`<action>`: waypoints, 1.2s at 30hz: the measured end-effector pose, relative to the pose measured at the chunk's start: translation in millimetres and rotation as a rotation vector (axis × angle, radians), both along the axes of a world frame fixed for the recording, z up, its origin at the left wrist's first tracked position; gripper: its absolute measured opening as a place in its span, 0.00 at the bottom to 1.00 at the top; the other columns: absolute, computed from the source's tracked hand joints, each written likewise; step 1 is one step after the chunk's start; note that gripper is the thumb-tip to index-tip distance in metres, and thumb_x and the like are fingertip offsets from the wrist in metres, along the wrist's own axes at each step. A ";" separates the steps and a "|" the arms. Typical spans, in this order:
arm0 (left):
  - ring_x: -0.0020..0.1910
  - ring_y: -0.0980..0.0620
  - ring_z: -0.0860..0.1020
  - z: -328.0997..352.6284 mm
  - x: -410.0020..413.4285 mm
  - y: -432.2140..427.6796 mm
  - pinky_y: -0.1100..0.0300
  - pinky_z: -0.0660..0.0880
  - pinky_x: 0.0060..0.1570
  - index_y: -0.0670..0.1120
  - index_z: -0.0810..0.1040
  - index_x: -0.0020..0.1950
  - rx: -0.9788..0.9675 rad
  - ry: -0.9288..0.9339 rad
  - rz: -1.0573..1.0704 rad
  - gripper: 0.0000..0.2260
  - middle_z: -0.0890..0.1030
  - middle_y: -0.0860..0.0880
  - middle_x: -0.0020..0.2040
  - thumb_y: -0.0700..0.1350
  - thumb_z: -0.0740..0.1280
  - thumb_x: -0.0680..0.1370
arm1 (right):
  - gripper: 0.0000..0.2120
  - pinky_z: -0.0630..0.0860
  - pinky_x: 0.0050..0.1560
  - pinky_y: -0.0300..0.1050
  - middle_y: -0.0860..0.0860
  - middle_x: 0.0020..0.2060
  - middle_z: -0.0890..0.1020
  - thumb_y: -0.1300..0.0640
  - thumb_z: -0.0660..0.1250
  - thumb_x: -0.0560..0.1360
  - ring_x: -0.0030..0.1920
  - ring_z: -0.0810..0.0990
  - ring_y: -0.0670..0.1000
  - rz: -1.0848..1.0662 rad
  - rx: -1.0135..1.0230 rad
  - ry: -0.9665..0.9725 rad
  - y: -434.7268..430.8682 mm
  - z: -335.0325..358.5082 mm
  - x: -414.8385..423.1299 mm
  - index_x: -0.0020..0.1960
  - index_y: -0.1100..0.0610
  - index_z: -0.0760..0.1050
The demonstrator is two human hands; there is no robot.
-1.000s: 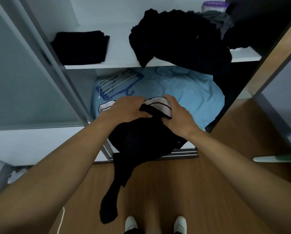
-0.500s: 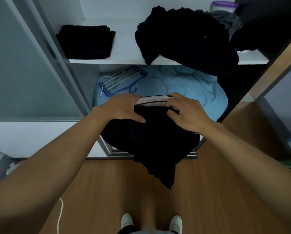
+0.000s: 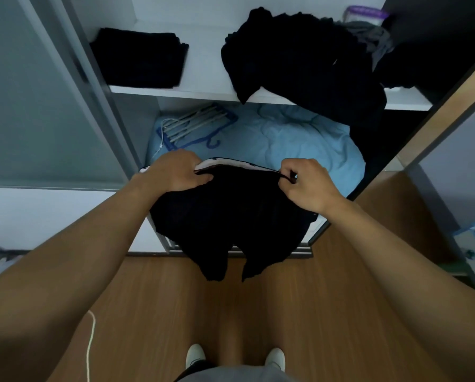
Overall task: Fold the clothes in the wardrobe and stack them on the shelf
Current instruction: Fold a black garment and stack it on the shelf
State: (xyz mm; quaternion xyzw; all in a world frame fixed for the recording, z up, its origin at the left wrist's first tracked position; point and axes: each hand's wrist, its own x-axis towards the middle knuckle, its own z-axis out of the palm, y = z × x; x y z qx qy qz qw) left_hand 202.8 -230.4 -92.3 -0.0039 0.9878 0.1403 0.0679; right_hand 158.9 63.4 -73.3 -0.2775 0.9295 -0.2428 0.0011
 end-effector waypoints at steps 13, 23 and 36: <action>0.41 0.45 0.77 -29.6 -4.7 53.0 0.57 0.67 0.39 0.49 0.72 0.37 0.098 0.001 0.144 0.15 0.76 0.49 0.38 0.56 0.67 0.78 | 0.09 0.73 0.40 0.49 0.48 0.34 0.77 0.57 0.66 0.73 0.39 0.77 0.53 -0.077 -0.089 0.029 -18.3 23.0 5.1 0.35 0.53 0.70; 0.26 0.54 0.80 -2.2 -16.1 87.1 0.67 0.74 0.27 0.47 0.80 0.51 1.003 -0.206 0.503 0.09 0.81 0.50 0.30 0.36 0.63 0.76 | 0.05 0.77 0.49 0.51 0.52 0.44 0.83 0.56 0.67 0.77 0.44 0.81 0.56 -0.341 -0.229 -0.308 11.0 -21.7 12.3 0.53 0.51 0.76; 0.30 0.51 0.84 1.8 -15.3 119.9 0.62 0.79 0.29 0.41 0.79 0.48 1.247 -0.155 0.595 0.02 0.85 0.45 0.33 0.36 0.68 0.77 | 0.09 0.76 0.45 0.35 0.51 0.49 0.85 0.52 0.67 0.80 0.50 0.84 0.48 -0.210 -0.533 -0.674 -4.7 -13.5 26.3 0.57 0.55 0.80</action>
